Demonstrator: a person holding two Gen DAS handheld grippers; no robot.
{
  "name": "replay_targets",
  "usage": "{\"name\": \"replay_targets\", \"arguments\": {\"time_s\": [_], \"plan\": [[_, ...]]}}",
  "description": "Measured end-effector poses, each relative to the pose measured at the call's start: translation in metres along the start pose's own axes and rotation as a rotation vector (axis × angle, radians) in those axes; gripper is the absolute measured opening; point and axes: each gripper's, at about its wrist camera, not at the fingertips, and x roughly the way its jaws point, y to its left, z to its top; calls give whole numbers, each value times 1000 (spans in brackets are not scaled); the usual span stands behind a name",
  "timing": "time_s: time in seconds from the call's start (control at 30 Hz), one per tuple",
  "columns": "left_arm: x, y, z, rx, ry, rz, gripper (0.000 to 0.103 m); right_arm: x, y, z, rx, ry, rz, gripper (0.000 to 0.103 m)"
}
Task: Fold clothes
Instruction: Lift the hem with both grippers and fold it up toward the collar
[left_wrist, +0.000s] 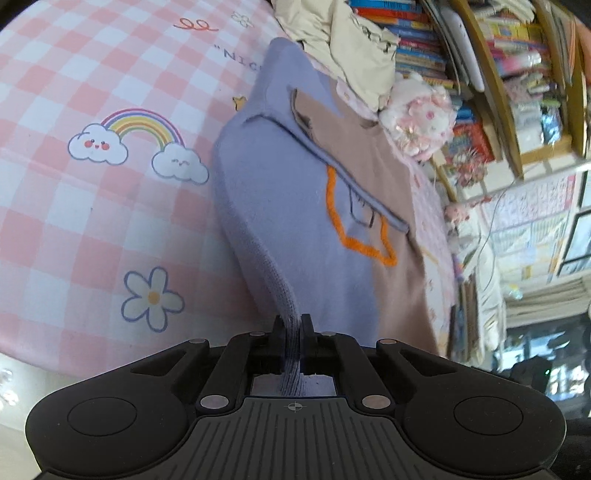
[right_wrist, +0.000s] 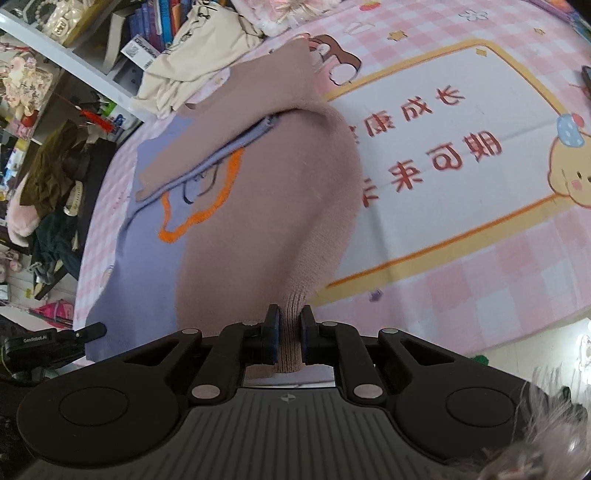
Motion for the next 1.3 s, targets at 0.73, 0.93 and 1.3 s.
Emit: {"name": "replay_targets", "arguments": {"time_s": [0.73,0.93,1.3], "plan": [[19,-42,136,-53,-400,-202,5,6,36,180,154,-460,252,10],[54,-44,175,-50,-365,-123,5,43,29,211,205,-443,190,10],[108,-39,207,12,-289,115,16,107,20,241,229,-367,43,11]]}}
